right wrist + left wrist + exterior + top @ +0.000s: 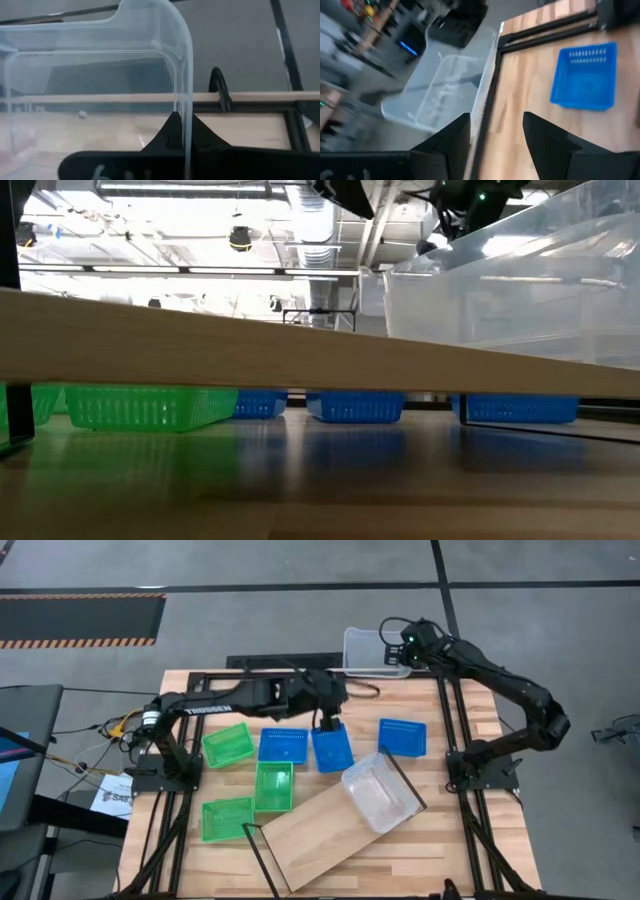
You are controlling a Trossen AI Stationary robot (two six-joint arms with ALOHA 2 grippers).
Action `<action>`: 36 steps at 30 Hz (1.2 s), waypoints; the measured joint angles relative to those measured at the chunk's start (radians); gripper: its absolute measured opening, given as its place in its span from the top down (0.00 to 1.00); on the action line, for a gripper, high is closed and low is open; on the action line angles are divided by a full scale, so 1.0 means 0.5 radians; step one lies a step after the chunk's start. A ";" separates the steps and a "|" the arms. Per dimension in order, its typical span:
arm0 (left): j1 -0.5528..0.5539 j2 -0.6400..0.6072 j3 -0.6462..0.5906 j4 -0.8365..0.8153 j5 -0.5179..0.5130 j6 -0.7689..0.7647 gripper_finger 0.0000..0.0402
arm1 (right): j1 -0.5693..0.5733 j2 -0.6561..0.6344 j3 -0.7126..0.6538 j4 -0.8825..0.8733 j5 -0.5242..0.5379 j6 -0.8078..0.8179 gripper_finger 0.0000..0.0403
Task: Stack baskets on shelf by color
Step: Stack the transparent bin on top of the other transparent bins on the shelf
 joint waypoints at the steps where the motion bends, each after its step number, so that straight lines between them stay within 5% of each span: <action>1: -0.022 0.017 0.000 0.018 -0.034 0.069 0.57 | 0.023 0.011 0.016 0.002 0.008 -0.001 1.00; 7: -0.099 0.092 0.001 0.186 -0.222 0.316 0.53 | 0.139 0.049 0.054 0.021 0.041 -0.029 1.00; 19: -0.038 0.277 0.002 0.220 -0.362 0.344 0.48 | 0.321 0.043 0.053 0.147 0.081 -0.079 0.99; 36: 0.066 0.325 0.004 0.061 -0.291 0.268 0.52 | 0.576 0.045 0.198 0.218 0.156 -0.262 0.99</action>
